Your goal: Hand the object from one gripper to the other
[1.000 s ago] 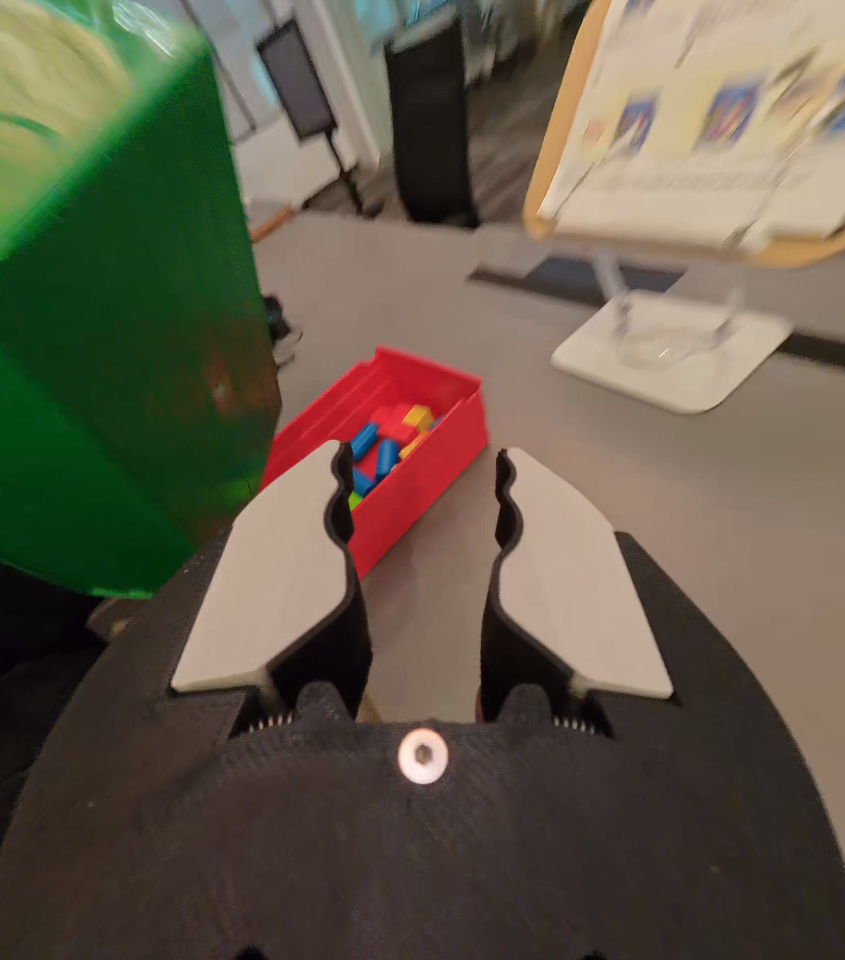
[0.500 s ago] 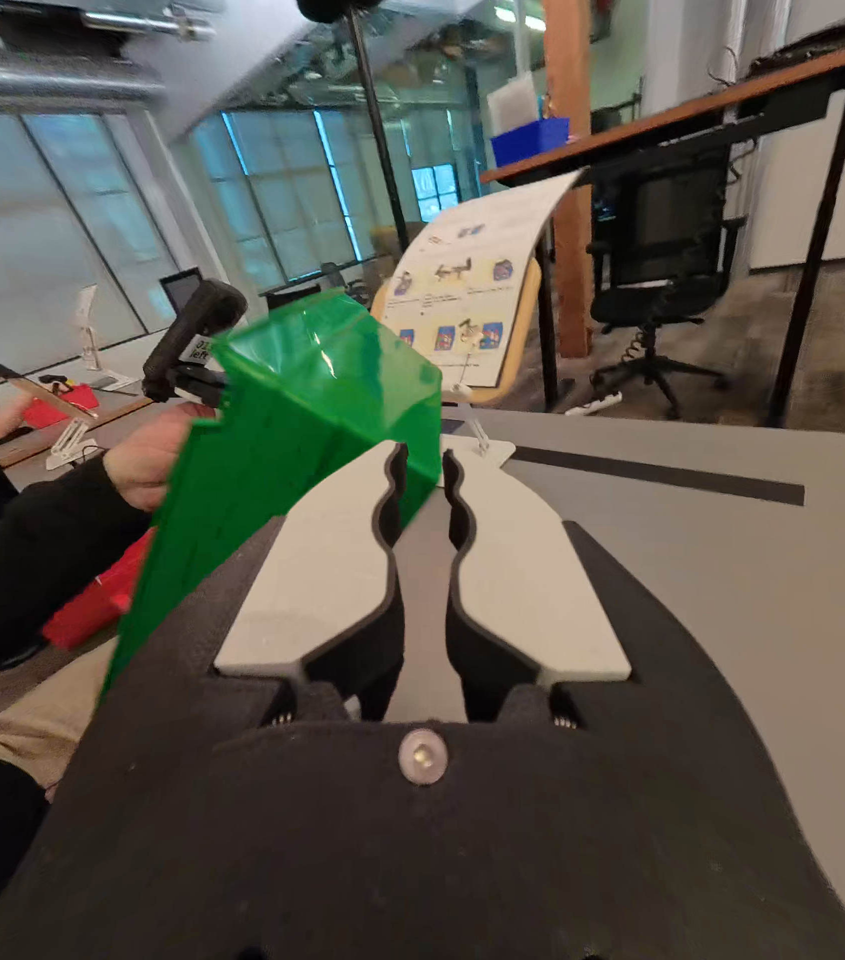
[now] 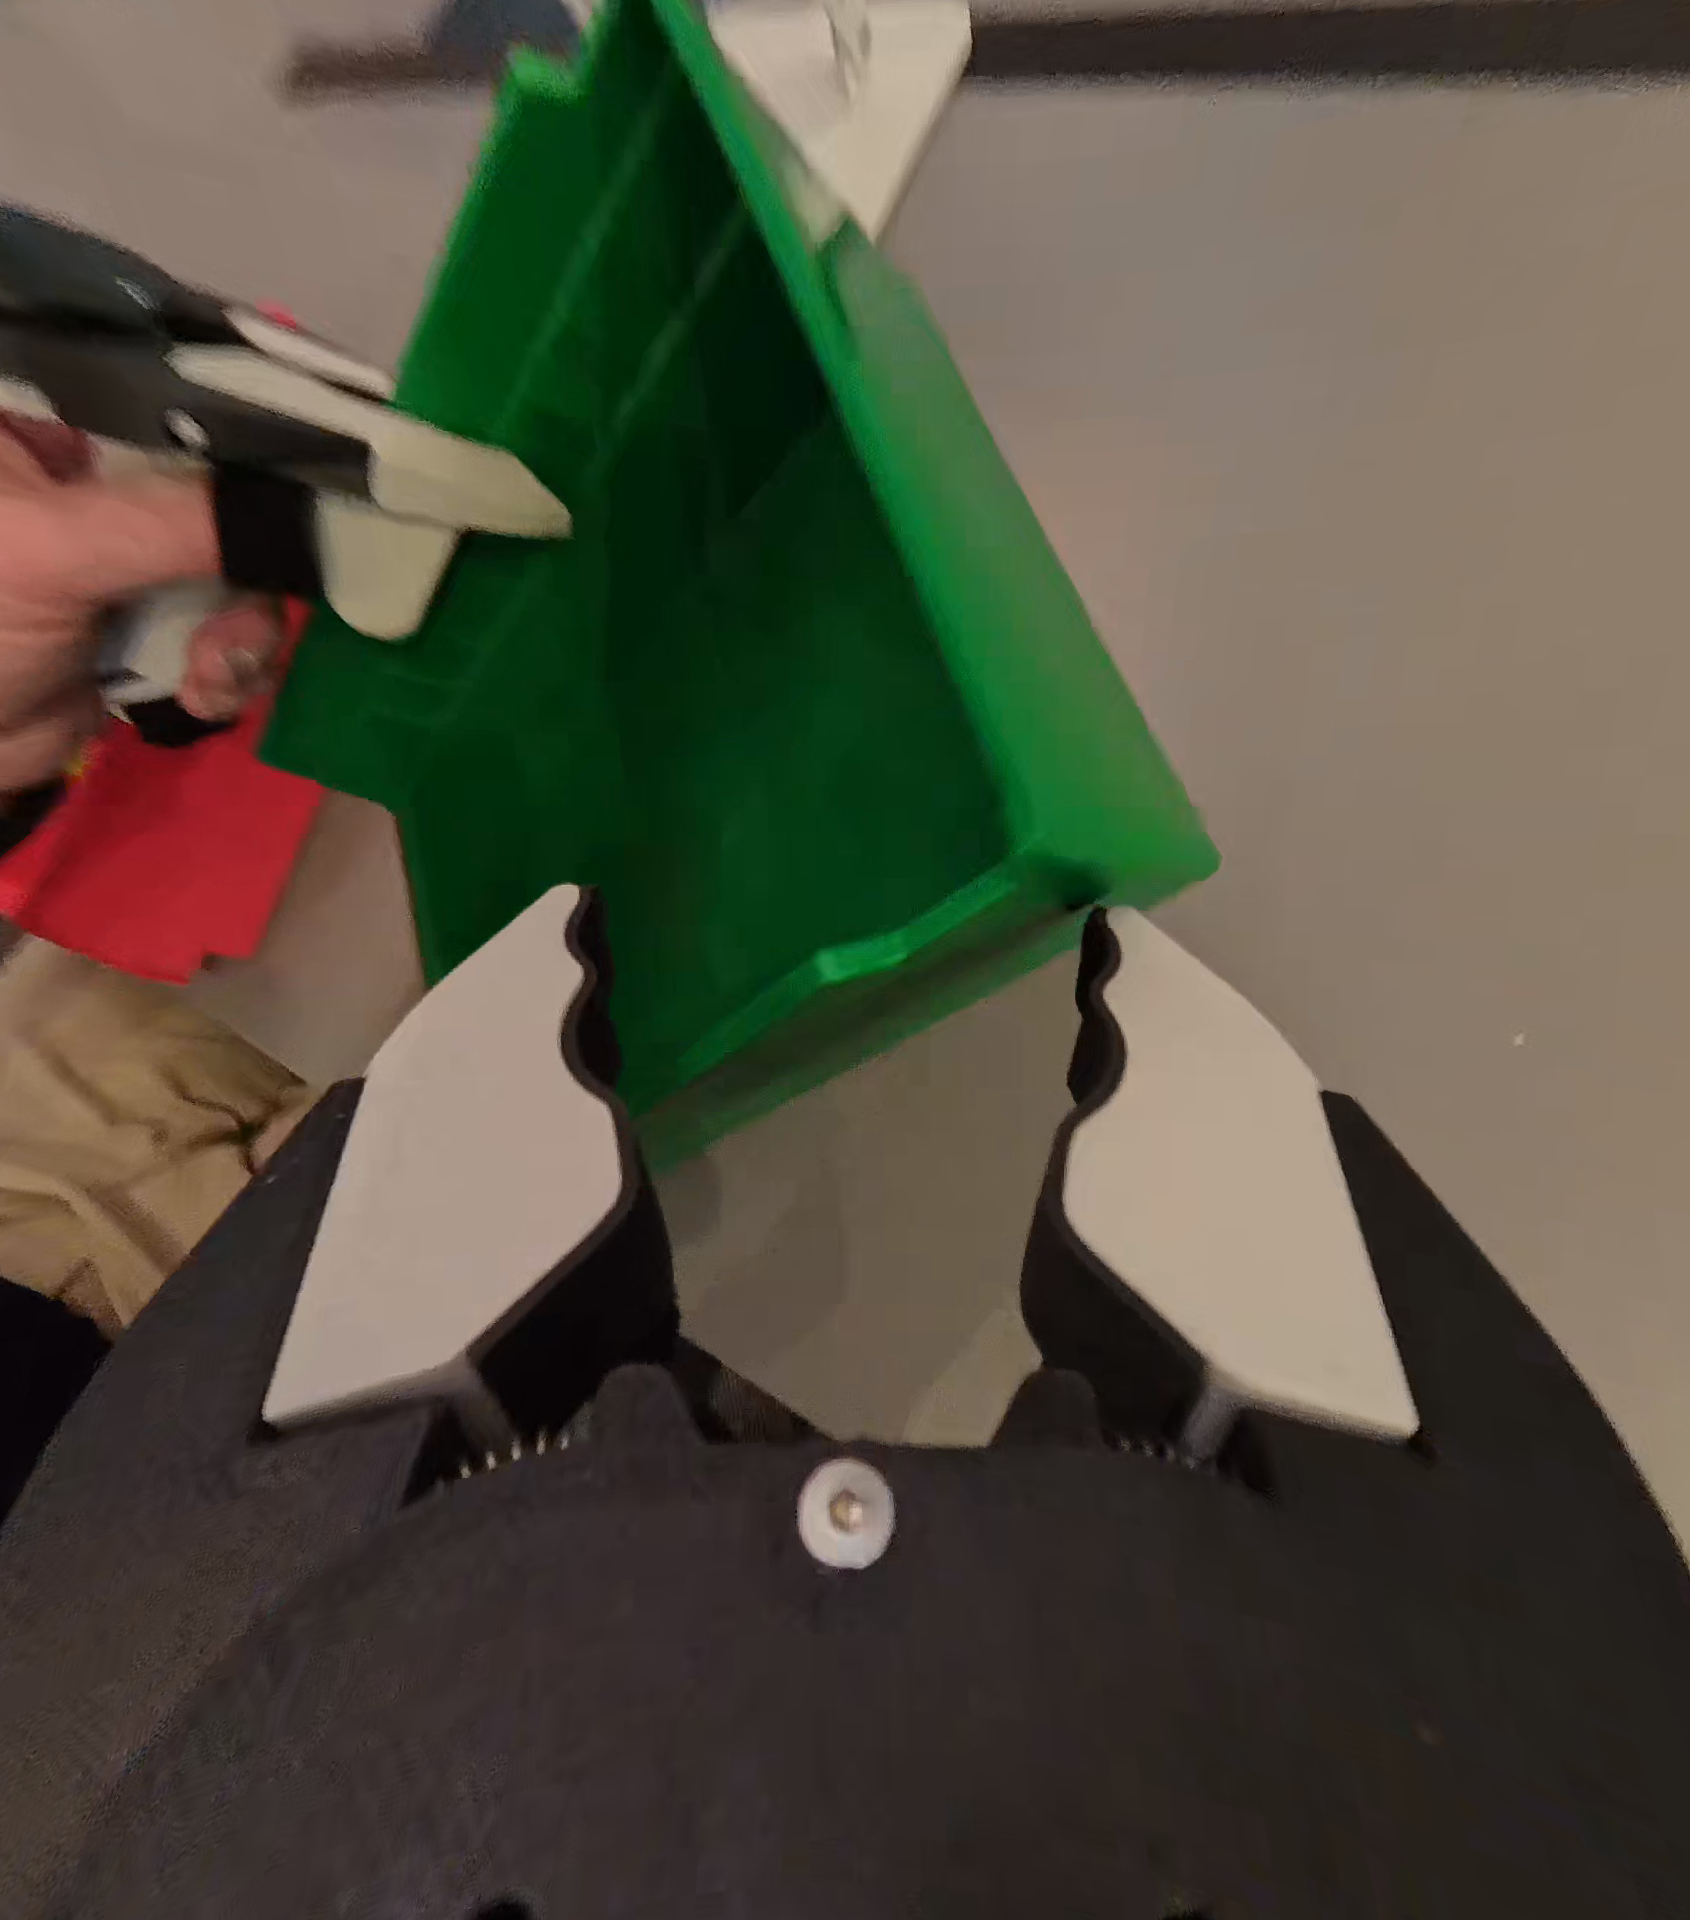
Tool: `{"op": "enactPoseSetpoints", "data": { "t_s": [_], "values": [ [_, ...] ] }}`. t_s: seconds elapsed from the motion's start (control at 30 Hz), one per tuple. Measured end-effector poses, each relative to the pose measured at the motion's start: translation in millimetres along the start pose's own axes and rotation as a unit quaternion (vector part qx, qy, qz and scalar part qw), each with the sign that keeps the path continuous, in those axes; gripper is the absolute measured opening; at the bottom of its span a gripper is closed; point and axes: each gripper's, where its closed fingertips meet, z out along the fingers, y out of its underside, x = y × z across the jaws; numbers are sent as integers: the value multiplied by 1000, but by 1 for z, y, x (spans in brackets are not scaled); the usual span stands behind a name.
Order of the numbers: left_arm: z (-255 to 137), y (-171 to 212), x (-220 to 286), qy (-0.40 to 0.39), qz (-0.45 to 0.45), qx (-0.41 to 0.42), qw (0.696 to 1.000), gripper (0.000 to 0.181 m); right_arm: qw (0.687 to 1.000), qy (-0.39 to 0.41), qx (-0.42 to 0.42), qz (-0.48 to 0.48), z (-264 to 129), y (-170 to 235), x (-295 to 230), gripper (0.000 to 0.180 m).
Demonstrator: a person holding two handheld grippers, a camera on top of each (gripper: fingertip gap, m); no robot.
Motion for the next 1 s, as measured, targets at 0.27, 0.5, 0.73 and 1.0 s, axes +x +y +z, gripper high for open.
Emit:
{"op": "enactPoseSetpoints", "data": {
  "t_s": [0.27, 0.5, 0.73, 1.0],
  "values": [
    [3, 27, -17, 8, -60, -65, 996, 21, 997, 8, -70, 21, 54, 23, 10, 67],
    [0, 82, -10, 45, -44, -188, 980, 28, 998, 26, -57, -10, 86, 17, 16, 77],
    [-19, 110, 13, 91, -18, -179, 979, 46, 997, 38, -50, -51, 103, 8, 10, 85],
    [-98, 62, 50, 134, 125, 57, 981, 57, 990, 27, 91, -107, 35, -56, -33, 85]
  ]
}}
